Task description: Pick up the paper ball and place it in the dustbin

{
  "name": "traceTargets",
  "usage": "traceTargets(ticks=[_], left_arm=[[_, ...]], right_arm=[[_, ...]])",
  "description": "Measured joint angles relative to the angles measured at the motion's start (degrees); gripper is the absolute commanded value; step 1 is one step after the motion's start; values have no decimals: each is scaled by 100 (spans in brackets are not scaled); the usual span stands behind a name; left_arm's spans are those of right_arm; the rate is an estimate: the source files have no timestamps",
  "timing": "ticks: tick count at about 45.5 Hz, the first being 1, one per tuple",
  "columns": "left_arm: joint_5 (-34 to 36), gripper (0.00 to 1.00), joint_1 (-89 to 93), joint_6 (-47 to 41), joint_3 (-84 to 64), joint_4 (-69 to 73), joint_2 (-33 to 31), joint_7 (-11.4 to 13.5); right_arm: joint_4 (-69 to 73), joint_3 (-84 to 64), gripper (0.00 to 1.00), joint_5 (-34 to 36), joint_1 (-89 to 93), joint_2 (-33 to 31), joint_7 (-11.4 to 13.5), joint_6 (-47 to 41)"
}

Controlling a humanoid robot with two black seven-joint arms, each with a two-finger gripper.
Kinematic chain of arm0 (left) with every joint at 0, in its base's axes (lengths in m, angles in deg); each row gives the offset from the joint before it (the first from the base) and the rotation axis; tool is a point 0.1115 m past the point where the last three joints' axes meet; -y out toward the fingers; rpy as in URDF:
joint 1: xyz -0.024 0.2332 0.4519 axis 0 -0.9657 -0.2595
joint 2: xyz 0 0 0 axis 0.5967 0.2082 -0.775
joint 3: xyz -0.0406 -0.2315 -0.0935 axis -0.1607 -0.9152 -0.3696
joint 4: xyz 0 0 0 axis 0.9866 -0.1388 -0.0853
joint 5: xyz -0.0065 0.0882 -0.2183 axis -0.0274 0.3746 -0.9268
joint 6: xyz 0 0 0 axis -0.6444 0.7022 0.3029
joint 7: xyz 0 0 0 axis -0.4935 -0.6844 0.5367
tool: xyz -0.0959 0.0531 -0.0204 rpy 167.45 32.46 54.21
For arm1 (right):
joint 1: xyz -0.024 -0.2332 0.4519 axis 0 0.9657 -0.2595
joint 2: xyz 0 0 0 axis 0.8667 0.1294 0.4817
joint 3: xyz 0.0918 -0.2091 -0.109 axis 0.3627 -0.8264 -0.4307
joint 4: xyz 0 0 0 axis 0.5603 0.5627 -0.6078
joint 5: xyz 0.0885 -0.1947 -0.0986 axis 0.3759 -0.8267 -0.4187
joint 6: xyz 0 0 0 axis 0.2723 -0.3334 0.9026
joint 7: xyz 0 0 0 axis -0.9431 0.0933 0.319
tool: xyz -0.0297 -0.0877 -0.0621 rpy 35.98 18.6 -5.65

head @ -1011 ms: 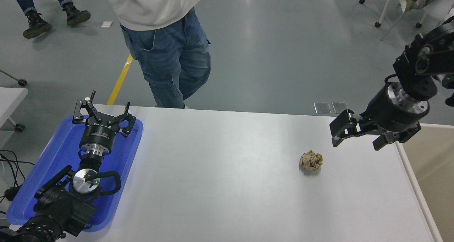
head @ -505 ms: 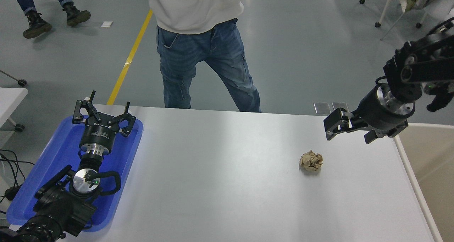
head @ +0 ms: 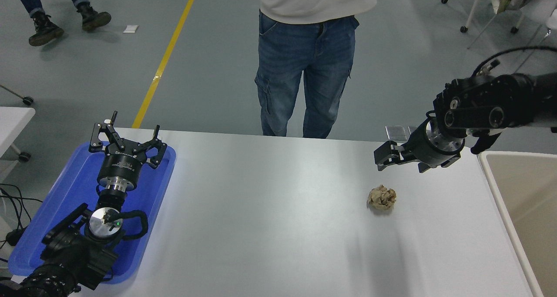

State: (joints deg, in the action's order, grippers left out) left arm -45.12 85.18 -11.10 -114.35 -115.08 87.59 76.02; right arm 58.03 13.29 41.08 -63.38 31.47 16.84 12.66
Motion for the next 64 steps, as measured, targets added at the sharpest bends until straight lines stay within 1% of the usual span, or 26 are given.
traceTargets(ticks=[19, 28, 48, 51, 53, 57, 61, 64], left_arm=[[5, 100, 0, 0, 0, 0, 0, -10], [6, 100, 0, 0, 0, 0, 0, -10], [2, 100, 0, 0, 0, 0, 0, -9], [1, 100, 0, 0, 0, 0, 0, -9], [2, 100, 0, 0, 0, 0, 0, -8], [2, 100, 0, 0, 0, 0, 0, -6], [1, 100, 0, 0, 0, 0, 0, -6], [1, 100, 0, 0, 0, 0, 0, -6]], right_arm=[[-1422, 264, 100, -216, 1534, 439, -1, 895], [-1877, 299, 100, -372, 2047, 567, -1, 1107], [-2434, 544, 99, -487, 2673, 743, -2, 1233], [-2479, 558, 93, -493, 2725, 756, -2, 1239], [-2505, 567, 82, -496, 2757, 765, -2, 1241], [-2537, 575, 66, -499, 2801, 773, -2, 1247], [-2556, 582, 48, -502, 2839, 779, -2, 1247], [-2569, 586, 32, -503, 2867, 783, -1, 1249]])
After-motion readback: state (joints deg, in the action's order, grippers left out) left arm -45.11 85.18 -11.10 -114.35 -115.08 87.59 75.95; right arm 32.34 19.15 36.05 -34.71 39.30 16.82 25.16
